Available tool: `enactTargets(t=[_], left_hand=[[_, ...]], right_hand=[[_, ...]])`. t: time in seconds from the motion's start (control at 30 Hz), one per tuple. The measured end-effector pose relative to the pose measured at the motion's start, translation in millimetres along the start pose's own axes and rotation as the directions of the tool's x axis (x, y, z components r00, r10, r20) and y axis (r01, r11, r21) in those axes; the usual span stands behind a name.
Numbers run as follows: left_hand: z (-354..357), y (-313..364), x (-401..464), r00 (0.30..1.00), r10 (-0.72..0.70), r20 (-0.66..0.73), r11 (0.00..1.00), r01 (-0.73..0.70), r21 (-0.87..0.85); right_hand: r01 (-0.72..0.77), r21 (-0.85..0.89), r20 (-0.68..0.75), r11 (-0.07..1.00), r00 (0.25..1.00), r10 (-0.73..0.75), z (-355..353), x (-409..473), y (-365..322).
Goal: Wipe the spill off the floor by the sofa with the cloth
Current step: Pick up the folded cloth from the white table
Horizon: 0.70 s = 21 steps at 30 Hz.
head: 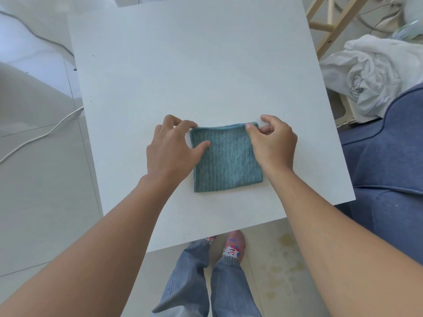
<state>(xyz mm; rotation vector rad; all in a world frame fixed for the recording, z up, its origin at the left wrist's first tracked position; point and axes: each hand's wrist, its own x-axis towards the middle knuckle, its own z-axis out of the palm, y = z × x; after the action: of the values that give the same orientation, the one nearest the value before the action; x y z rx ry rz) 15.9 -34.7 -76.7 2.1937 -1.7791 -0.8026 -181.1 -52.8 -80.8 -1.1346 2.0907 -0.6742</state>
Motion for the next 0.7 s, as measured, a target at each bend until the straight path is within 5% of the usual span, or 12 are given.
enactTargets(t=[0.17, 0.5, 0.7], left_hand=[[3, 7, 4, 0.998, -0.003, 0.066, 0.999, 0.007, -0.049], [6, 60, -5, 0.972, 0.177, 0.155, 0.869, -0.081, -0.488], [26, 100, -15, 0.865, 0.385, 0.321, 0.873, -0.228, -0.431]], right_hand=[[-0.022, -0.078, 0.07, 0.997, 0.997, 0.028, -5, -7, 3], [-0.018, 0.271, -0.116, 0.962, 0.992, 0.051, -45, -30, 25], [-0.073, 0.339, 0.032, 0.938, 0.997, 0.066, -84, -44, 78]])
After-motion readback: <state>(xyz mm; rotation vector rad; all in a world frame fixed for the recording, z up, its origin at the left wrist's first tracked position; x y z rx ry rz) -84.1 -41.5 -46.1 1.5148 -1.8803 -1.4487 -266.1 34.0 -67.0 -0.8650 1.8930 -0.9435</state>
